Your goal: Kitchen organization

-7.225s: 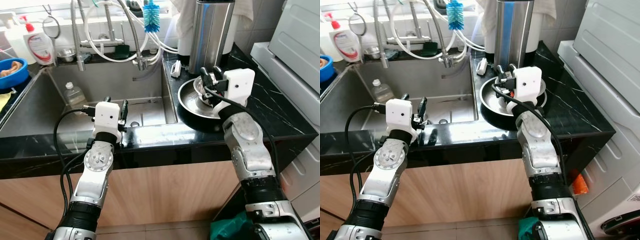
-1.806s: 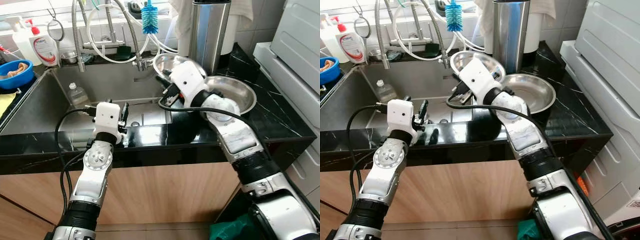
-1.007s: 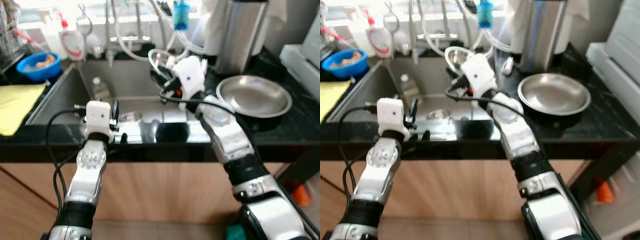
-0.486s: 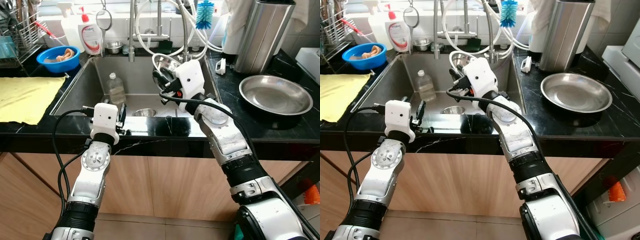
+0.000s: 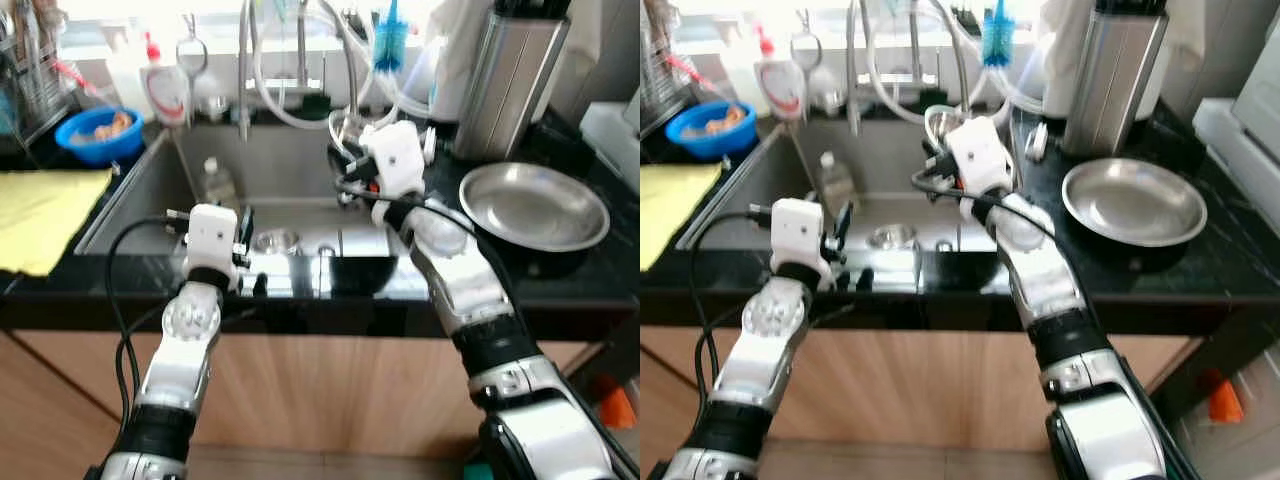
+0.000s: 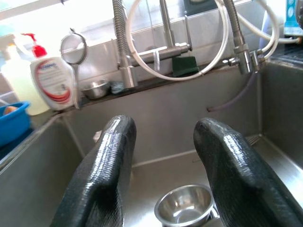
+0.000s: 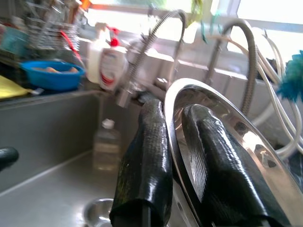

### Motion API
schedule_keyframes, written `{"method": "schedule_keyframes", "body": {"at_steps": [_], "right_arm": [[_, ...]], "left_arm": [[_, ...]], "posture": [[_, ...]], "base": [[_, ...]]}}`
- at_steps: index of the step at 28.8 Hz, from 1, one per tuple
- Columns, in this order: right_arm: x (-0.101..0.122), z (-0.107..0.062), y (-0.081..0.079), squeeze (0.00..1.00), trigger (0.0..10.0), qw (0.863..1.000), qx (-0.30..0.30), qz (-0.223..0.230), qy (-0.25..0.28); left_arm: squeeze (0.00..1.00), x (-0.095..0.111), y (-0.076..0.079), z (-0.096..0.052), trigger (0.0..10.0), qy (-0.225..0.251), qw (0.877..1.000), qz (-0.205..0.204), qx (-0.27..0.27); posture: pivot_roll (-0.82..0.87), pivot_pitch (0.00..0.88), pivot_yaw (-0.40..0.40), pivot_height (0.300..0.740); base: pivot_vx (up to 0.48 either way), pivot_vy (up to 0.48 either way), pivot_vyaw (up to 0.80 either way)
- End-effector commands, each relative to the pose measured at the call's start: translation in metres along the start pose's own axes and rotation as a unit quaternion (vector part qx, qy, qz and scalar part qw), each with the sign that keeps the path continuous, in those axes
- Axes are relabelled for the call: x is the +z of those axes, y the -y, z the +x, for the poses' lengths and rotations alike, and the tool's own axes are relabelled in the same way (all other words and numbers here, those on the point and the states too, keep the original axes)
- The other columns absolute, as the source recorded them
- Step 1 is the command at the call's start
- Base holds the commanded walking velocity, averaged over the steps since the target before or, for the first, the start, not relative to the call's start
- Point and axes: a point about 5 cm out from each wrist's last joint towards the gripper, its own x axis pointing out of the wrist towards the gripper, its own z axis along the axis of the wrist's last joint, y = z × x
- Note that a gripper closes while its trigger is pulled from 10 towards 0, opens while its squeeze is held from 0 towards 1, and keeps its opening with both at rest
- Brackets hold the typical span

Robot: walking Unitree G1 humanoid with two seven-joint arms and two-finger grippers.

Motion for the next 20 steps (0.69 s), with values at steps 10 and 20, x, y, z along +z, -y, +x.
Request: {"method": "schedule_keyframes", "body": {"at_steps": [10, 20], "right_arm": [[0.0, 0.0, -0.01, 0.0, 10.0, 0.999, 0.045, 0.028, -0.013], [0.002, -0.002, -0.024, 0.0, 10.0, 0.995, 0.095, 0.03, -0.021]], "left_arm": [[0.0, 0.003, -0.004, 0.002, 10.0, 0.003, 1.0, 0.011, 0.011], [0.0, 0.003, -0.005, 0.002, 10.0, 0.005, 1.0, 0.008, 0.016]], "posture": [[-0.16, 0.0, 0.079, 0.74], [-0.16, 0.0, 0.077, 0.74]], "base": [[0.081, 0.0, 0.0], [0.0, 0.0, 0.0]]}}
